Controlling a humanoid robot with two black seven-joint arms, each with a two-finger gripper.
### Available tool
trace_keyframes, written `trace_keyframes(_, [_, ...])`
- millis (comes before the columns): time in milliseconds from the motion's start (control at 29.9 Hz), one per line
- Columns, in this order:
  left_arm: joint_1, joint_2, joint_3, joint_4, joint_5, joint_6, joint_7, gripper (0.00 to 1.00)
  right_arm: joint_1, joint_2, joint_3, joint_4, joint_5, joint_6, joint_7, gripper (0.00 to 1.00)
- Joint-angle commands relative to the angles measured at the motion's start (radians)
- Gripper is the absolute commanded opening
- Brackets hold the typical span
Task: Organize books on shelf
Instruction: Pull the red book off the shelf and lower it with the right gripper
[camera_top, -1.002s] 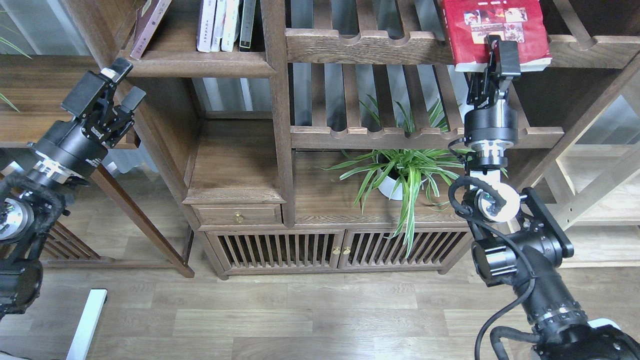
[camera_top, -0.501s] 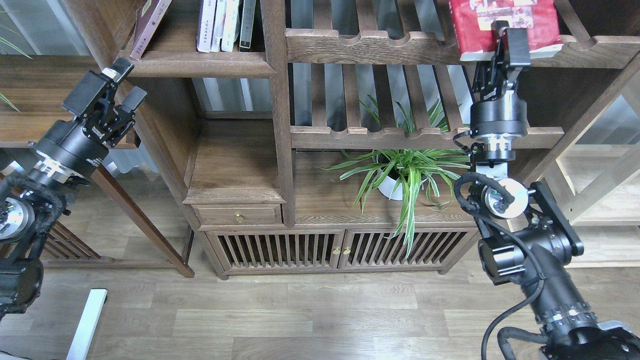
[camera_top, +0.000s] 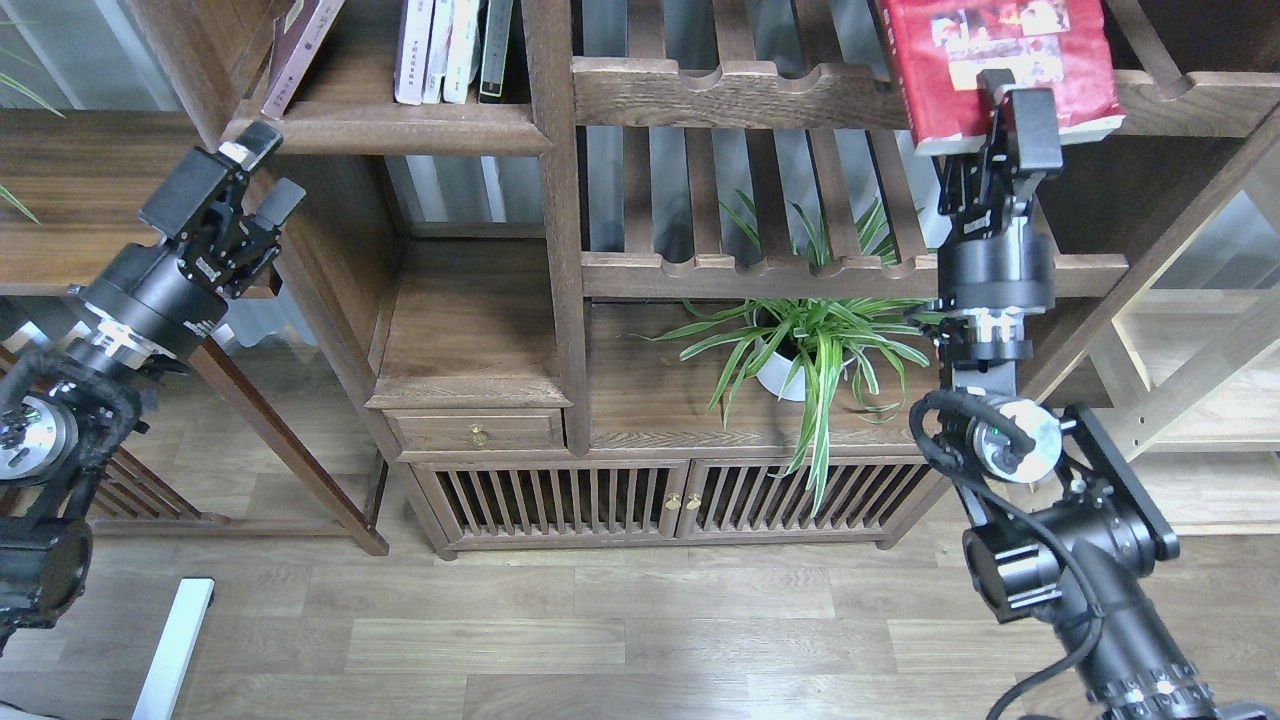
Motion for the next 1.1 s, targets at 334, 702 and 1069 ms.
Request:
trace_keyframes(334, [-0.015,0.004,0.078,-0.082,-0.002,0.0,0.0,0.99,-0.014,-0.031,-0.085,0.056,-0.021,0.0,-0.002,0.13])
trace_keyframes(702, [-0.037,0.004,0.158,-0.171,-0.005,0.0,0.0,0.99,-0.016,-0.019,-0.117,0.068,-0.064,0.0,-0.003,0.13])
trace_keyframes(1069, [-0.051,-0.008,0.23,-0.199,-0.006,0.0,0.0,0.99,-0.037,-0.001,-0.188,0.07,-0.1,0.0,-0.003,0.13])
